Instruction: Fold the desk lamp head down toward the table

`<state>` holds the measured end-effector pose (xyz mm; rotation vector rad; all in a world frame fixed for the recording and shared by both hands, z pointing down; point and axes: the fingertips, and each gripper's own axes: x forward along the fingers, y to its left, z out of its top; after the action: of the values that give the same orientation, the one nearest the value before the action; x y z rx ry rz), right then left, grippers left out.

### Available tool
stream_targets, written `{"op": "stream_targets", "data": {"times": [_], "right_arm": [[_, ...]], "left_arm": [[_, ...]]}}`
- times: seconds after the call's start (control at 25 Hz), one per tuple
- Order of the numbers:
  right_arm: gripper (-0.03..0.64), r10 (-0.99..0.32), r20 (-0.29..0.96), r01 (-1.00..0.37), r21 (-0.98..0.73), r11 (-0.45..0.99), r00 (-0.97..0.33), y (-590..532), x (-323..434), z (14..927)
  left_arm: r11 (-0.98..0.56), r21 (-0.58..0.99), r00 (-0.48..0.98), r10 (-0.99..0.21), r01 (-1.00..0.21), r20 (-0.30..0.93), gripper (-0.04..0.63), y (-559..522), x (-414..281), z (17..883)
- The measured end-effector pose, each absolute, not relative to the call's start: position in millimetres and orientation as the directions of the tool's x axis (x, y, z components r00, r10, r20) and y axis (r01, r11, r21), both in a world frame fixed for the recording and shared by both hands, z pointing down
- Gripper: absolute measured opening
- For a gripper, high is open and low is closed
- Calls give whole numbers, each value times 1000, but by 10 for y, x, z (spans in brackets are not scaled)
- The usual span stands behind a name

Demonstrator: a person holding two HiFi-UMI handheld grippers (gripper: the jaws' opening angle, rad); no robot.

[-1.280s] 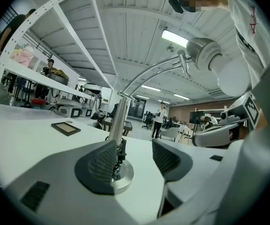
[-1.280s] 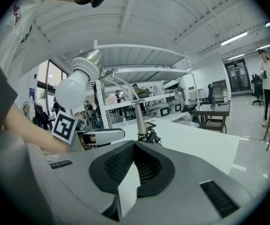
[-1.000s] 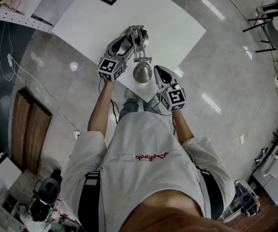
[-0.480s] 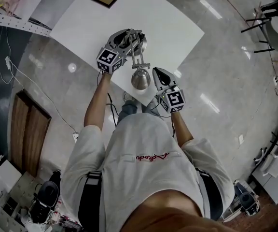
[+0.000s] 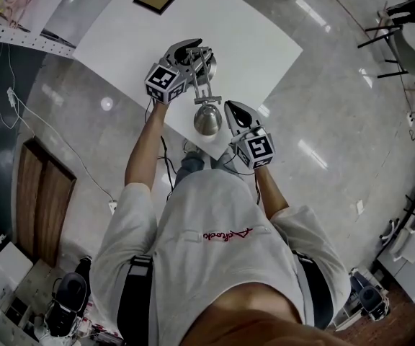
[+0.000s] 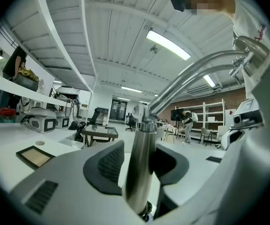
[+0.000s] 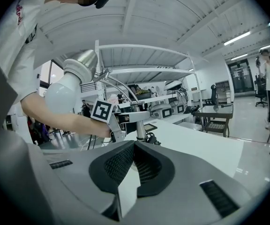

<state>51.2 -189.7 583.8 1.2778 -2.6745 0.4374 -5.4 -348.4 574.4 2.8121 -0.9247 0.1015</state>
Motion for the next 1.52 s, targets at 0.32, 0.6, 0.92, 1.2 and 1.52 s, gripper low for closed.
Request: {"op": "stream_targets", "data": {"times": [0.32,0.6,0.92,1.2,1.52], "right_arm": [[31,-731,242,-770,-194,608,-638,-1906,484,5796],[31,-720,192,-745,-157,648,-666,-1956,422,5583],[31,-708,94,-714,-92,694,-700,-2123,387,5119],[31,-683,93,-655,217,724,-724,-2075,218,4848],[81,-613,172,-297,754,585,-771,-1974,9,4780]], "left_arm": [[-819,116,826,-548,-562,135,120,-3464,-3,5740],[-819,121,826,-547,-562,136,120,-3458,0,5742],[-814,121,821,-554,-568,137,121,-3454,20,5744],[-814,123,822,-552,-568,142,121,-3456,16,5744],[-814,123,822,-551,-567,143,121,-3464,0,5759]]}}
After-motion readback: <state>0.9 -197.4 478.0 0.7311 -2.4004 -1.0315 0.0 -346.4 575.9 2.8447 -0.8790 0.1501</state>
